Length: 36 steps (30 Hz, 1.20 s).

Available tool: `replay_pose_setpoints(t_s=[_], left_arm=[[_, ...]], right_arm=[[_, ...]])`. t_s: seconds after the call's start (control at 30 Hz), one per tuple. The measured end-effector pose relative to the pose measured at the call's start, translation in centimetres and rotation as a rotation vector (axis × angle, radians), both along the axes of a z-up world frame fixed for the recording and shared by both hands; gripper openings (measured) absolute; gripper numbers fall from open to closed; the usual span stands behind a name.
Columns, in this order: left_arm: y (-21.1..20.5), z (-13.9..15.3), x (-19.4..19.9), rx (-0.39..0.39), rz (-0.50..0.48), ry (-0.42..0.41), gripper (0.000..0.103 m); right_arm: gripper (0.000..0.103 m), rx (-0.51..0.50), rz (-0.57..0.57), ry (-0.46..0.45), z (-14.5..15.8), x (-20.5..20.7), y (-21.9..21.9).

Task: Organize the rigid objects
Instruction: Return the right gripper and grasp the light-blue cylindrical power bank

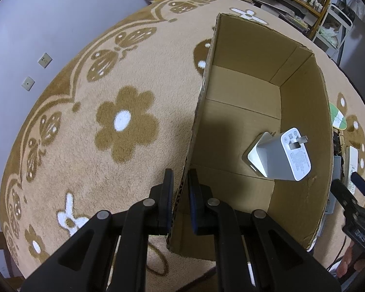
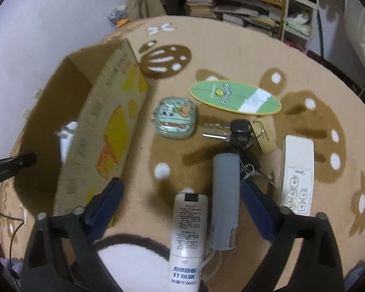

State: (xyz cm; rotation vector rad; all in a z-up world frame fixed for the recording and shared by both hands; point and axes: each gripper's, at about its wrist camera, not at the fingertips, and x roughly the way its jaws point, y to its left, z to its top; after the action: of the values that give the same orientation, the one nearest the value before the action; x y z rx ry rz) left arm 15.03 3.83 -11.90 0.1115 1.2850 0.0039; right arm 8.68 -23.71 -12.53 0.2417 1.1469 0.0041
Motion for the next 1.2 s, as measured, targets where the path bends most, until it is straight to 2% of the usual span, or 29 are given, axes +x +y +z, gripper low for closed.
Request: replay_pose_setpoints(t_s=[0.1,0.13,0.2,0.3,0.53,0.63,0.73,0.83,0.93,1.2], left_arm=[[0.0,0.0,0.0,0.001,0.0,0.0,0.01],[0.0,0.0,0.0,-0.001,0.001,0.0,0.01],[0.0,0.0,0.0,-0.001,0.0,0.0,0.01],[0.0,0.0,0.0,0.003,-0.004,0.0,0.01],[0.0,0.0,0.1,-0.005,-0.002,0.001,0.01],[0.1,0.0,0.1,0.001,-0.004,-0.001,0.01],[0.1,0.0,0.1,-0.002,-0.002,0.001,0.01],[0.2,0.0,0.1,-0.011,0.001,0.001,0.01],[0.2,0.0,0.1,-0.018,0.004,0.002,0.009],[0.1,-0.1,0.1,-0.01,0.003,0.001,0.009]], right_arm=[[0.092,0.01,-0.028,0.031,-1.1,0.2,-0.4],[0.088,0.006,-0.037,0.039,-1.4,0.3,-0.5],[0.073,-0.001,-0.057,0.056,-1.9,0.4,-1.1],[0.065,0.0,-0.089,0.064,-2.4,0.4,-2.0],[0.064,0.049,-0.141,0.096,-3.6,0.2,-3.6],[0.058,0.069,-0.153,0.109,-4.2,0.4,-3.7],[0.057,0.086,-0.17,0.118,-5.0,0.7,-3.5],[0.035,-0.024,-0.171,0.129,-5.5,0.9,-2.7],[0.033,-0.066,-0.155,0.12,-5.4,1.0,-2.2],[0.032,-0.064,-0.161,0.114,-5.0,1.2,-2.3]])
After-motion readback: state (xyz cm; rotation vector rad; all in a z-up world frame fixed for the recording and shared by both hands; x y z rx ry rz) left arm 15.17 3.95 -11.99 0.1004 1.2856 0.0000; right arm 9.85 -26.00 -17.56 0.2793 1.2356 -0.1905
